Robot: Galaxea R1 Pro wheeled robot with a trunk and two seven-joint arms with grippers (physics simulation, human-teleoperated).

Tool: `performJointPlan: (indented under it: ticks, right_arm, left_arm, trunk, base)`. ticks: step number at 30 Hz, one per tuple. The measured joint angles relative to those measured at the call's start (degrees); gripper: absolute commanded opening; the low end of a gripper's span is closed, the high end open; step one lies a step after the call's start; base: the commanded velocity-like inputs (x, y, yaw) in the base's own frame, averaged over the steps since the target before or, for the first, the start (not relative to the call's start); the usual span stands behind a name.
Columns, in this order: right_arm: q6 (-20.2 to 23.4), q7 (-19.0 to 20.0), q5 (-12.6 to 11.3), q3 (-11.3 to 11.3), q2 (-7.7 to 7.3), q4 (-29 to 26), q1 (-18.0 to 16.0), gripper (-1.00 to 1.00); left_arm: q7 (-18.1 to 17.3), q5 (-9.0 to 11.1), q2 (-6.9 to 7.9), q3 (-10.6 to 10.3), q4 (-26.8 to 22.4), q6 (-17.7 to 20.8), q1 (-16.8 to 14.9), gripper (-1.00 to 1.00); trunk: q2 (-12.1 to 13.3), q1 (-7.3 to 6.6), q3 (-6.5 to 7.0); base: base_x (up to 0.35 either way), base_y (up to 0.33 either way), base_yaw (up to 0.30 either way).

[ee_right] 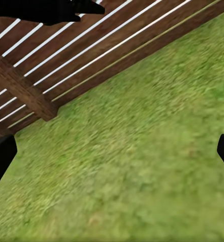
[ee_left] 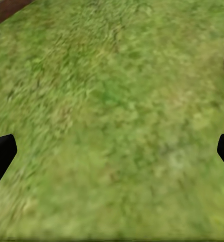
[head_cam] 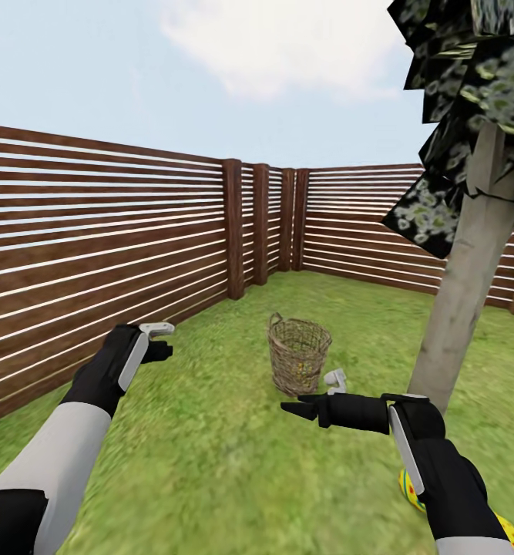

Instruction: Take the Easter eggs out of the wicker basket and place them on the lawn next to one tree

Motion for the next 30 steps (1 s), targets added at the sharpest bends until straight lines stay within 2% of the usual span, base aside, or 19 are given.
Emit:
performJointPlan:
  ticks: [8,30]
  right_arm:
    - [0.00,0.00,0.00,0.00,0.00,0.00,0.00,1.00]
    - [-0.01,0.00,0.01,0.00,0.00,0.95,0.00,1.00]
  left_arm:
    - [-0.01,0.15,0.06,-0.07,-0.28,0.73,0.00,1.00]
    - [-0.01,0.26,0.08,-0.15,-0.56,0.97,0.02,1.00]
  trunk:
    - [3.21,-1.76,0.70]
    - [3.22,-1.76,-1.34]
  base:
    - [0.000,0.000,0.000]
    - [0.000,0.008,0.000]
